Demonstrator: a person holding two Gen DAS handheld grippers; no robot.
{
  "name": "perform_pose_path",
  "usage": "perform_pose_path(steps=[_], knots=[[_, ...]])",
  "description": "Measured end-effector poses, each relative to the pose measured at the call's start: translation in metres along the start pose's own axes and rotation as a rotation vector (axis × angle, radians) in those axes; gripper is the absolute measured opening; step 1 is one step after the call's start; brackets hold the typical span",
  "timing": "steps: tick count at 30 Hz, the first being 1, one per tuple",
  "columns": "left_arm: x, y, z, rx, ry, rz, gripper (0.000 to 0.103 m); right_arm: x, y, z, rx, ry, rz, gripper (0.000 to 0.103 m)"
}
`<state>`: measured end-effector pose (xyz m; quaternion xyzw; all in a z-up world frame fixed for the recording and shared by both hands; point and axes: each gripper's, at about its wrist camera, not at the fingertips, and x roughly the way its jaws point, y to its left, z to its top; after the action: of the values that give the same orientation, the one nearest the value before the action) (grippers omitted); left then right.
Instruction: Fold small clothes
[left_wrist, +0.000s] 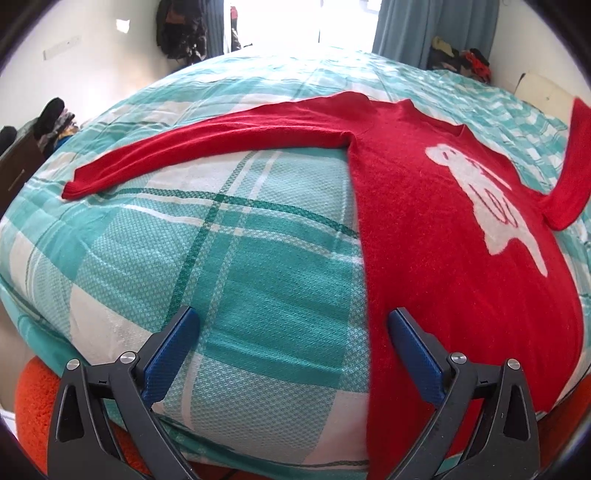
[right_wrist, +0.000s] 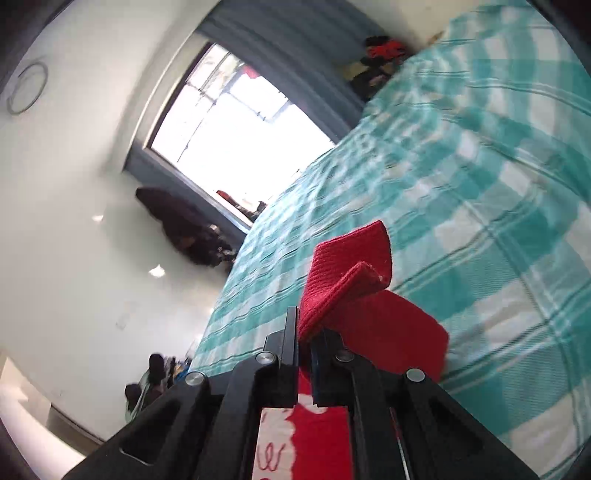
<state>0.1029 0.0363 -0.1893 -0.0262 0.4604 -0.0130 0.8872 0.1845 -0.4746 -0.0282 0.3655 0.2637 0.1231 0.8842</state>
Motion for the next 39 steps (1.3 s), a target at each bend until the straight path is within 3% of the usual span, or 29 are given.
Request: perform_pose_path(steps=[2,3,4,5,6,9,11,13,15,18,20,21,22,25,28,30,33,36,39], knots=[[-0.001,0.001,0.0,-0.007,0.0,-0.008,0.101,0.047,0.06,-0.019,-0.096,0.116,0.112,0.008],[-0.001,0.002,-0.001,-0.007,-0.001,-0.009,0.101,0.069,0.083,-0.033,-0.13,0.188,0.148,0.02],[-0.002,0.003,-0.002,-0.005,-0.001,-0.01,0.101,0.091,0.102,-0.047,-0.147,0.262,0.186,0.036],[-0.003,0.004,-0.003,-0.004,-0.003,-0.011,0.101,0.108,0.114,-0.059,-0.156,0.322,0.205,0.081],[-0.005,0.005,-0.004,-0.003,-0.005,-0.014,0.101,0.118,0.122,-0.07,-0.17,0.343,0.212,0.089],[-0.008,0.01,-0.008,-0.002,-0.01,-0.025,0.101,0.127,0.114,-0.073,-0.184,0.33,0.228,0.087],[-0.007,0.012,-0.009,0.0,-0.012,-0.034,0.102,0.125,0.09,-0.064,-0.148,0.29,0.152,0.083],[-0.005,0.011,-0.009,0.003,-0.009,-0.032,0.102,0.13,0.059,-0.045,-0.138,0.291,0.053,0.068],[-0.004,0.009,-0.007,0.001,-0.007,-0.028,0.103,0.14,0.039,-0.049,-0.144,0.343,0.0,0.049],[-0.002,0.007,-0.005,-0.011,-0.004,-0.019,0.103,0.153,-0.007,-0.084,-0.106,0.425,-0.082,0.042],[-0.001,0.007,-0.005,-0.016,-0.002,-0.016,0.103,0.165,-0.055,-0.12,-0.041,0.531,-0.239,0.042],[-0.001,0.007,-0.005,-0.015,-0.002,-0.015,0.103,0.173,-0.079,-0.137,-0.012,0.603,-0.311,0.029],[-0.001,0.007,-0.006,-0.012,-0.003,-0.014,0.103,0.171,-0.088,-0.143,-0.006,0.591,-0.319,0.022],[-0.002,0.006,-0.008,-0.002,-0.007,-0.013,0.103,0.142,-0.079,-0.124,0.018,0.445,-0.23,0.023],[0.0,0.005,-0.008,0.003,-0.006,-0.006,0.103,0.114,-0.049,-0.11,-0.134,0.365,-0.22,0.026],[0.002,0.003,-0.008,0.002,-0.004,0.002,0.103,0.115,-0.048,-0.115,-0.194,0.406,-0.25,0.028],[0.002,0.003,-0.007,-0.003,0.001,0.005,0.103,0.142,-0.085,-0.147,-0.137,0.602,-0.362,0.028],[0.001,0.006,-0.009,-0.008,0.0,-0.007,0.103,0.127,-0.079,-0.145,-0.129,0.504,-0.351,0.027],[0.002,0.006,-0.01,0.003,-0.005,-0.011,0.103,0.095,-0.037,-0.148,-0.242,0.432,-0.308,0.031]])
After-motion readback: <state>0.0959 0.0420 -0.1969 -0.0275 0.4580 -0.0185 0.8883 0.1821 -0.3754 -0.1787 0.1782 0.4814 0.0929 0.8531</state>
